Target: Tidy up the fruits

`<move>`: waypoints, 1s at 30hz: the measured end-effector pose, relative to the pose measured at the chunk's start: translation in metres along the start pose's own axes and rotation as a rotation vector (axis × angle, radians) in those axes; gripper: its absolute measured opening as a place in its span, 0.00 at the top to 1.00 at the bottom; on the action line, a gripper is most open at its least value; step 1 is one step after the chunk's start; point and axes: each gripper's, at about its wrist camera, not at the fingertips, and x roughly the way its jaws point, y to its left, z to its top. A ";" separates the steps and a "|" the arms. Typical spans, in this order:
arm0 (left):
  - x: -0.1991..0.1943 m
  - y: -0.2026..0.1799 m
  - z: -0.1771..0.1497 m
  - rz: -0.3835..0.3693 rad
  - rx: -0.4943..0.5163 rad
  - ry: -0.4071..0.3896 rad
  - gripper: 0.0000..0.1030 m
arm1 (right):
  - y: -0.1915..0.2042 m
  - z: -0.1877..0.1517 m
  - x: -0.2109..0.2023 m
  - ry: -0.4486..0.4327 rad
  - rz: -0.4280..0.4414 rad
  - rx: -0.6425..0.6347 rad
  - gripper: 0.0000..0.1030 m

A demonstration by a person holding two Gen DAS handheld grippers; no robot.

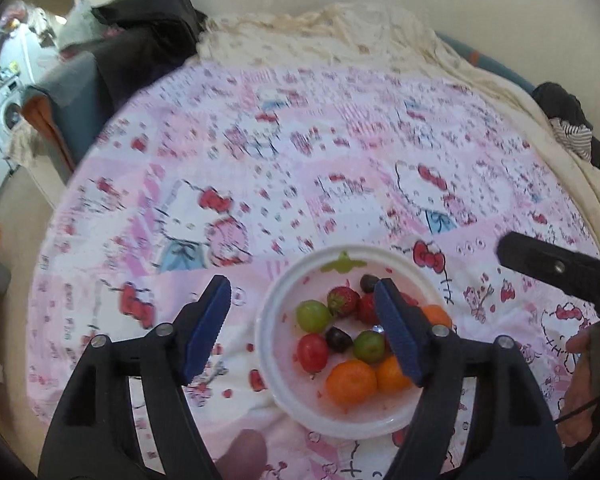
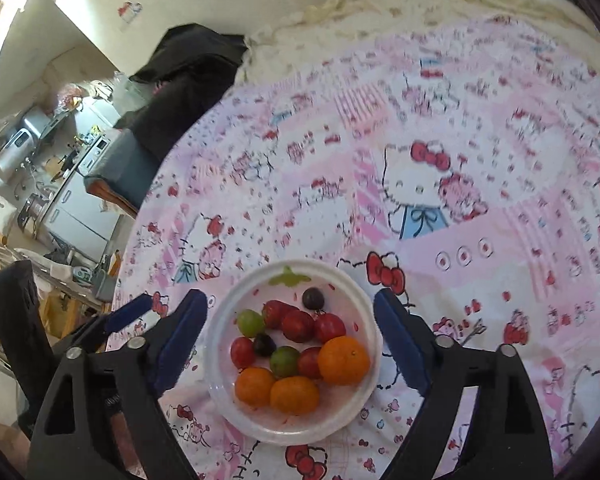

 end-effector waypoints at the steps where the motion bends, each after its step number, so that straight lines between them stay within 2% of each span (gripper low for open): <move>1: -0.007 0.001 0.000 0.003 0.000 -0.012 0.31 | 0.003 -0.001 -0.006 -0.009 -0.006 -0.008 0.08; 3: -0.018 0.003 0.000 0.011 0.001 -0.029 0.30 | 0.008 -0.004 -0.020 -0.031 -0.026 -0.017 0.05; 4: -0.026 0.004 0.000 0.015 0.002 -0.043 0.27 | 0.010 -0.007 -0.027 -0.043 -0.027 -0.019 0.05; 5: -0.034 0.006 -0.002 0.017 0.003 -0.054 0.19 | 0.011 -0.008 -0.033 -0.054 -0.025 -0.022 0.05; 7: -0.049 0.009 -0.005 0.028 -0.002 -0.075 0.08 | 0.017 -0.014 -0.049 -0.086 -0.034 -0.037 0.03; 12: -0.081 0.015 -0.019 0.026 -0.008 -0.109 0.07 | 0.023 -0.035 -0.083 -0.157 -0.040 -0.034 0.00; 16: -0.103 0.019 -0.033 0.027 -0.008 -0.134 0.00 | 0.029 -0.052 -0.106 -0.205 -0.074 -0.056 0.00; 20: -0.124 0.022 -0.047 0.037 -0.020 -0.166 0.00 | 0.037 -0.069 -0.125 -0.252 -0.101 -0.084 0.00; 30: -0.149 0.032 -0.078 0.058 -0.053 -0.205 0.00 | 0.052 -0.104 -0.140 -0.305 -0.173 -0.135 0.00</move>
